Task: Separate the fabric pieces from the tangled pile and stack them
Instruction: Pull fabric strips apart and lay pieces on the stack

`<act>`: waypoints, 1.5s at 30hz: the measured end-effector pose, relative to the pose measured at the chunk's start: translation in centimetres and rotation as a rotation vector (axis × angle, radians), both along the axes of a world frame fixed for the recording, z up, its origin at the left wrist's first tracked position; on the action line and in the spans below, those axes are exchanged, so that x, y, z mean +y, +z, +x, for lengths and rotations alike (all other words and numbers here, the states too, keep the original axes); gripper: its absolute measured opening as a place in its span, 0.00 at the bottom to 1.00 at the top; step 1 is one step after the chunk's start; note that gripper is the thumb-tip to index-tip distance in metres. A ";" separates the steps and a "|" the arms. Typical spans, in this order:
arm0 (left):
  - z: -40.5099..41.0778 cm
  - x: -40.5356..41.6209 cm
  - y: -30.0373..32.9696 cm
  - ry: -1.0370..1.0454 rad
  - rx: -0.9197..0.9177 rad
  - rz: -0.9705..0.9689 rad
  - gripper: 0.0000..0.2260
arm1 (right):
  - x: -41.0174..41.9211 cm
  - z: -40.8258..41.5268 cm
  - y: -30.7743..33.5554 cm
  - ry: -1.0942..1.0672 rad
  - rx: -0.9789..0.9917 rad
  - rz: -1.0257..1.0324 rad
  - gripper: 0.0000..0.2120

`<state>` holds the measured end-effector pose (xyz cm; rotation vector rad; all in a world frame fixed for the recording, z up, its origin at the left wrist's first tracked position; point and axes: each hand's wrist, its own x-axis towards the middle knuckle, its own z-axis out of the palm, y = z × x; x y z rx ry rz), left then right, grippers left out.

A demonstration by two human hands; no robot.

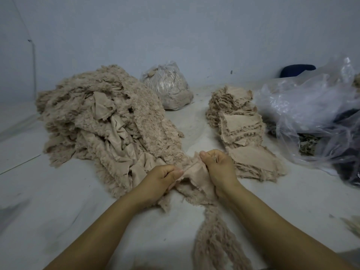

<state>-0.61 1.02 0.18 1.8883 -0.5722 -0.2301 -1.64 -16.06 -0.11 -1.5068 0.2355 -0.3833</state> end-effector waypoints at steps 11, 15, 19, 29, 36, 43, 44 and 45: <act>-0.2 0.5 -0.1 -0.065 0.010 0.024 0.14 | 0.6 0.6 -0.9 -0.171 -0.052 0.001 0.13; -0.4 0.8 0.0 -0.065 0.099 -0.006 0.14 | 0.4 -0.1 -0.7 -0.044 -0.058 -0.077 0.14; -0.1 -0.7 1.2 -0.100 0.191 -0.031 0.26 | 0.8 -0.6 0.4 0.404 -0.107 -0.181 0.08; 0.5 -2.0 0.9 0.319 0.163 -0.255 0.08 | -1.0 -0.2 -0.1 -0.109 -0.130 -0.133 0.11; 1.2 -0.9 2.1 0.233 0.396 -0.417 0.09 | 0.1 -1.2 -0.4 0.351 0.025 -0.182 0.13; 1.6 -0.6 5.2 0.109 0.400 -0.106 0.28 | 0.1 -1.5 -0.7 0.459 -0.044 -0.085 0.08; 1.8 -0.8 5.5 0.140 0.303 -0.020 0.31 | 0.3 -1.5 -0.6 0.451 -0.072 -0.128 0.07; 1.9 -1.1 5.8 0.139 0.227 0.061 0.31 | 0.5 -1.4 -0.5 0.437 -0.103 -0.175 0.07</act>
